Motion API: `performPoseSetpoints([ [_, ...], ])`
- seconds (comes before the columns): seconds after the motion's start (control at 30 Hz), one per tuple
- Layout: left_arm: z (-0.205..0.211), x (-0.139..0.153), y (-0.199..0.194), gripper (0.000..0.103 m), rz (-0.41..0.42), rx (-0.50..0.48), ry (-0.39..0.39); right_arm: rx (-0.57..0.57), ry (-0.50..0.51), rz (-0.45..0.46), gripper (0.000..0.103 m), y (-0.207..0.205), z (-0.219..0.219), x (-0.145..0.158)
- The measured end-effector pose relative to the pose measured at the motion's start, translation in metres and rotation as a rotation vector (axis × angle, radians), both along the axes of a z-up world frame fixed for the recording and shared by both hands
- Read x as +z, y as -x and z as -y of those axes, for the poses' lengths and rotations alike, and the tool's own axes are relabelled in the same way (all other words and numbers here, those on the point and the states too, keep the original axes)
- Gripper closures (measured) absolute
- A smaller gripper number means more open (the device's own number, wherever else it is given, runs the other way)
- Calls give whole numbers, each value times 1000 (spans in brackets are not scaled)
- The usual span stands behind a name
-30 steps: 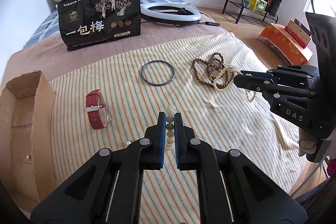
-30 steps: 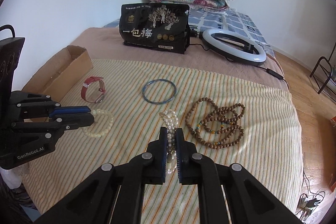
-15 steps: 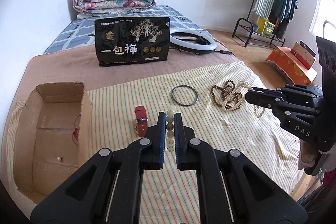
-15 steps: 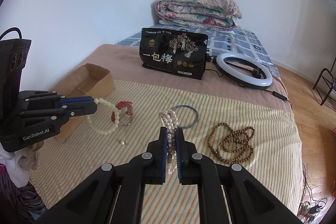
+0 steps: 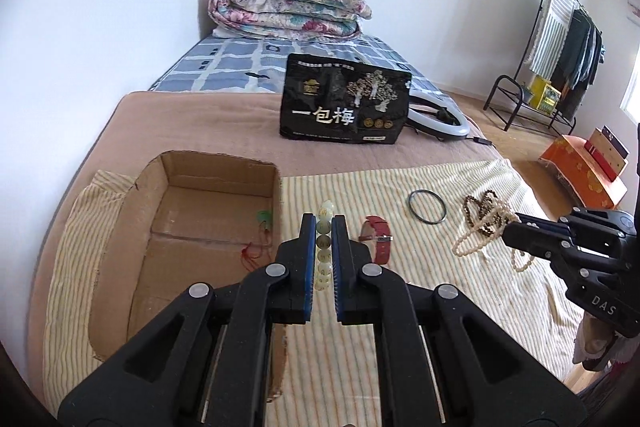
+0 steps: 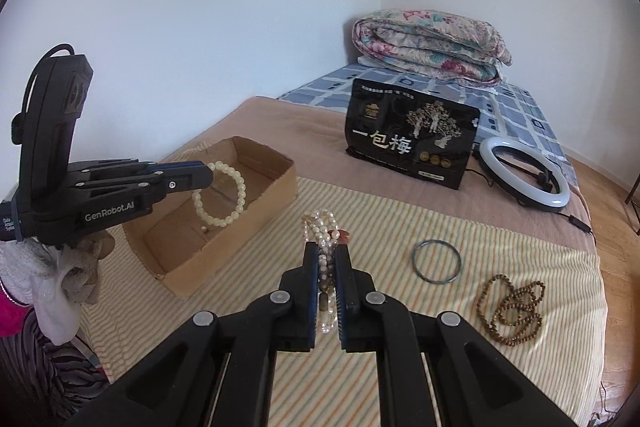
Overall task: Organize jewelry
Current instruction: 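Carry the bracelet in the left tool while the right tool carries the pearl strand to the box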
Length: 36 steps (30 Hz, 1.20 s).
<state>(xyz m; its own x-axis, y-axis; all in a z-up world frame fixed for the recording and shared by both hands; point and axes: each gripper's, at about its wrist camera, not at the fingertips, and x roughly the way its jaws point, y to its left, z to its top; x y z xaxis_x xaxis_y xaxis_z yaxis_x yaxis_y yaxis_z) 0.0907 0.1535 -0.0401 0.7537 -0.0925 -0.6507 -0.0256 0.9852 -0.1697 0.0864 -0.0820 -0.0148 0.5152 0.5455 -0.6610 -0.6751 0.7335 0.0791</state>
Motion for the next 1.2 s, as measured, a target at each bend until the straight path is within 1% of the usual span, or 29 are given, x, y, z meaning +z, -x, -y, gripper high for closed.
performPoseSetpoints([
  [0.17, -34, -4, 6, 98, -4, 64, 0, 62, -16, -1, 98, 12, -32, 0],
  [0.33, -68, -9, 11, 98, -12, 130, 23, 119, -27, -9, 98, 24, -63, -4],
  [0.57, -98, -17, 14, 98, -36, 186, 39, 190, -24, -36, 98, 35, -108, -19],
  [0.73, -108, -23, 14, 98, -51, 205, 34, 224, -14, -60, 98, 40, -134, -33],
  [0.87, -112, -29, 12, 98, -73, 215, 23, 218, -10, -87, 98, 35, -147, -44],
  [1.0, -112, -32, 10, 98, -78, 214, 14, 198, 12, -116, 98, 28, -155, -56],
  [1.1, -111, -34, 9, 98, -87, 214, 6, 192, 35, -120, 98, 26, -157, -61],
  [1.2, -111, -36, 8, 98, -97, 218, 0, 188, 37, -121, 98, 25, -157, -63],
])
